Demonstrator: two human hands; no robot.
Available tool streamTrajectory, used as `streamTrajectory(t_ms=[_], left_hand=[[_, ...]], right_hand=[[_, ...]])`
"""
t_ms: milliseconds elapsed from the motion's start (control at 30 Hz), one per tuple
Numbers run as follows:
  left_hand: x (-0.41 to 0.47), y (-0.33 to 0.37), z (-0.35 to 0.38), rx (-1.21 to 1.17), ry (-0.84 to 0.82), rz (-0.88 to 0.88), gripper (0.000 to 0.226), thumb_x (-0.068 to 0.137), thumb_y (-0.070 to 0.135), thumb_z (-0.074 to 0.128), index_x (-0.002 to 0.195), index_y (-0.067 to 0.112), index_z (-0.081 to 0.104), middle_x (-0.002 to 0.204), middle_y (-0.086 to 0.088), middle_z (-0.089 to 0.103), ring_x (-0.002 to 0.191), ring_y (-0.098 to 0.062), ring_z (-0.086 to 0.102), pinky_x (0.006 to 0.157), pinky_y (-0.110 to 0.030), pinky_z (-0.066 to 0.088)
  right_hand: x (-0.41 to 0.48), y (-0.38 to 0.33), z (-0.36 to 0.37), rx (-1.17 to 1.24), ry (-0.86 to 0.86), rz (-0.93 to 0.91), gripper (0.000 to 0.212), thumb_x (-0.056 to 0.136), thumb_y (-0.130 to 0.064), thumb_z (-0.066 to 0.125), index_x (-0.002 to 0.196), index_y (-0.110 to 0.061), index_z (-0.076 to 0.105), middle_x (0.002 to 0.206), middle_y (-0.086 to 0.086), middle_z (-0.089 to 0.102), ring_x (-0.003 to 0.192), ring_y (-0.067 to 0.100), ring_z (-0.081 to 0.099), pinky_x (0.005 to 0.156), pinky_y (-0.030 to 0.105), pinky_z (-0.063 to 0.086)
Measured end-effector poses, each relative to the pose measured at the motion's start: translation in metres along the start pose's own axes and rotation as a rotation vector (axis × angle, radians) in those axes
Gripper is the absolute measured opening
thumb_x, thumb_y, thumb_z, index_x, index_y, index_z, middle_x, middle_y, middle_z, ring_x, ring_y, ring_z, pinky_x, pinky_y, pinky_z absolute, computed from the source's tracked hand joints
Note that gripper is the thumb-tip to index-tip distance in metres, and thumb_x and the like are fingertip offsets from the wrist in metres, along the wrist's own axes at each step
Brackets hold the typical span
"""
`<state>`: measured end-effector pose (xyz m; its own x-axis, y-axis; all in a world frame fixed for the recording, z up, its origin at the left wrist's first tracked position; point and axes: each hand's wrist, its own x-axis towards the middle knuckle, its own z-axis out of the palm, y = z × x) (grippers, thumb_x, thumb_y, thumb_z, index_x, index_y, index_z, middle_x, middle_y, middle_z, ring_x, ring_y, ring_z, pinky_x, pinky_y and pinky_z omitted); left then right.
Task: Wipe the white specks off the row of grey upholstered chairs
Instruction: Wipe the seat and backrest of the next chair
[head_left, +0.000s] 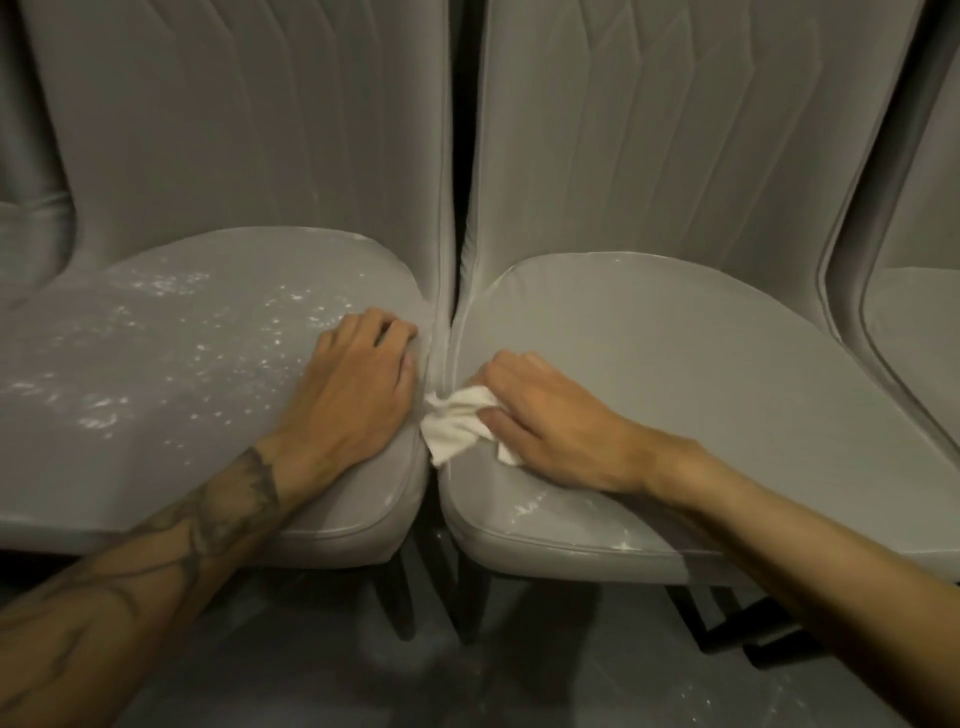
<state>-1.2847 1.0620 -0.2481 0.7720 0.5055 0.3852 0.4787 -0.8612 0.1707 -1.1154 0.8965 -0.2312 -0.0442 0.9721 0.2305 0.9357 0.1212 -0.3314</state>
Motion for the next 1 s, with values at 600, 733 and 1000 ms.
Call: streamTrajectory(t_ms=[600, 733, 1000], left_hand=[[-0.003, -0.002, -0.002, -0.002, -0.049, -0.012, 0.045, 0.097, 0.028, 0.032, 0.13, 0.013, 0.058, 0.126, -0.008, 0.054, 0.111, -0.027, 0.051, 0.097, -0.042, 0.04], [-0.004, -0.004, -0.001, 0.003, -0.05, 0.0, 0.04, 0.097, 0.022, 0.037, 0.129, 0.011, 0.058, 0.126, -0.011, 0.055, 0.11, -0.029, 0.052, 0.095, -0.043, 0.041], [-0.005, -0.003, -0.004, 0.006, -0.056, 0.009, 0.051, 0.097, 0.032, 0.029, 0.131, 0.008, 0.059, 0.127, -0.014, 0.055, 0.111, -0.032, 0.053, 0.096, -0.043, 0.039]], right_hand=[[0.045, 0.001, -0.012, -0.134, -0.026, 0.176, 0.023, 0.105, -0.019, 0.043, 0.116, -0.004, 0.056, 0.115, 0.014, 0.053, 0.104, 0.03, 0.049, 0.096, 0.04, 0.037], [0.024, -0.022, 0.002, -0.133, 0.008, 0.077, 0.018, 0.105, -0.019, 0.044, 0.111, -0.008, 0.057, 0.11, 0.008, 0.053, 0.094, 0.023, 0.045, 0.088, 0.035, 0.037], [0.024, -0.019, -0.013, -0.1, -0.059, 0.103, 0.023, 0.106, -0.022, 0.043, 0.118, -0.009, 0.057, 0.112, 0.007, 0.053, 0.098, 0.022, 0.047, 0.093, 0.037, 0.039]])
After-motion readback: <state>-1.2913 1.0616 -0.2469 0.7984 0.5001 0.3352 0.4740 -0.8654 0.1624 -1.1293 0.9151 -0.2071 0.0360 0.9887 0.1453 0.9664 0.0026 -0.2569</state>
